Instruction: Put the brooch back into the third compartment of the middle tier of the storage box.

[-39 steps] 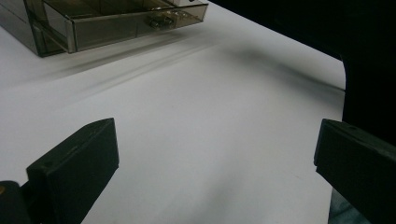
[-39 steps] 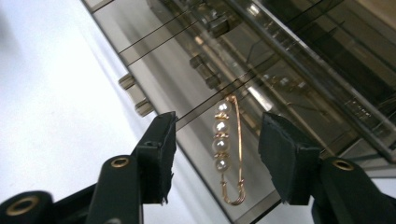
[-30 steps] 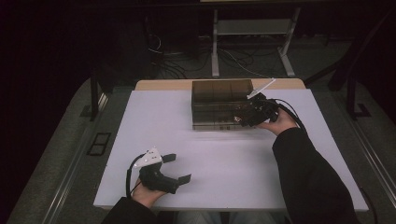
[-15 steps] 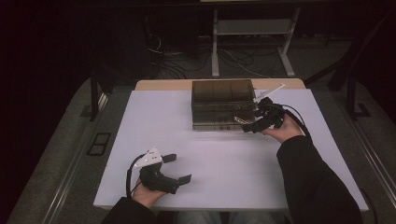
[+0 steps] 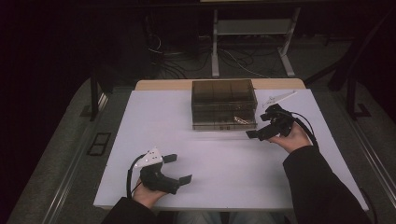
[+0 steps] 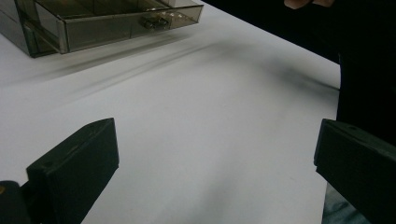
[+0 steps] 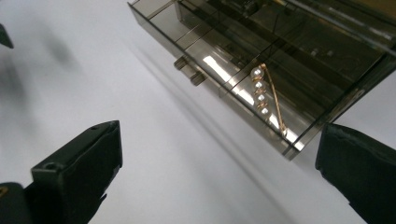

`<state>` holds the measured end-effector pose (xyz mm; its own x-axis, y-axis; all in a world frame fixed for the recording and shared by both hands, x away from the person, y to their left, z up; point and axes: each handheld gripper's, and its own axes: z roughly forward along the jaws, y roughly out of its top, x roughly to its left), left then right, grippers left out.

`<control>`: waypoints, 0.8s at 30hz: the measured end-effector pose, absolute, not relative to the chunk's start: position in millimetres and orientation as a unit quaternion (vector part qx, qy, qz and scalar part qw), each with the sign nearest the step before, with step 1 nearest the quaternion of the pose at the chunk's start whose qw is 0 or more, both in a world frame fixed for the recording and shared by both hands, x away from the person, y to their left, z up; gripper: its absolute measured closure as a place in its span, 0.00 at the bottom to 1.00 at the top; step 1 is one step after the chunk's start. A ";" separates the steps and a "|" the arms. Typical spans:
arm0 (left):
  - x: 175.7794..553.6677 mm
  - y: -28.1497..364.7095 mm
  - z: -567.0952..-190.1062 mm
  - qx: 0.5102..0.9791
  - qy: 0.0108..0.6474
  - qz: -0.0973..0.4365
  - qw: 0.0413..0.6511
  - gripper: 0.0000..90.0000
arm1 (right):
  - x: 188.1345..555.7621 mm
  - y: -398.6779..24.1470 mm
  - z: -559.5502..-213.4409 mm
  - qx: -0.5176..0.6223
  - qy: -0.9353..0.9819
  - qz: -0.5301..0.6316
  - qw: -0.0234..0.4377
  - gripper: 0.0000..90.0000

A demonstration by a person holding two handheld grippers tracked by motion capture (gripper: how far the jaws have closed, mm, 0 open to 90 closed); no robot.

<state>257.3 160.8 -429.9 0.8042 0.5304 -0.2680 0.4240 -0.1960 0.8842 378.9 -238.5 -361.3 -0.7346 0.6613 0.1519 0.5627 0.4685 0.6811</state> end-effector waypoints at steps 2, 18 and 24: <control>257.3 160.7 -430.0 0.772 0.310 0.048 0.553 0.00 | 374.1 -240.4 -361.5 0.360 0.853 0.372 0.066 0.00; 257.3 161.0 -430.1 0.772 0.310 0.048 0.553 0.00 | 340.1 -247.4 -365.1 0.356 0.848 0.386 0.073 0.00; 257.4 161.7 -430.0 0.771 0.310 0.050 0.553 0.00 | 326.6 -250.9 -369.4 0.356 0.844 0.393 0.074 0.00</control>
<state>257.4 161.7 -430.0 0.8028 0.5333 -0.2667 0.4236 -0.1951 0.8846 326.6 -250.9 -369.4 -0.7352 0.6598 0.1557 0.5436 0.4366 0.7169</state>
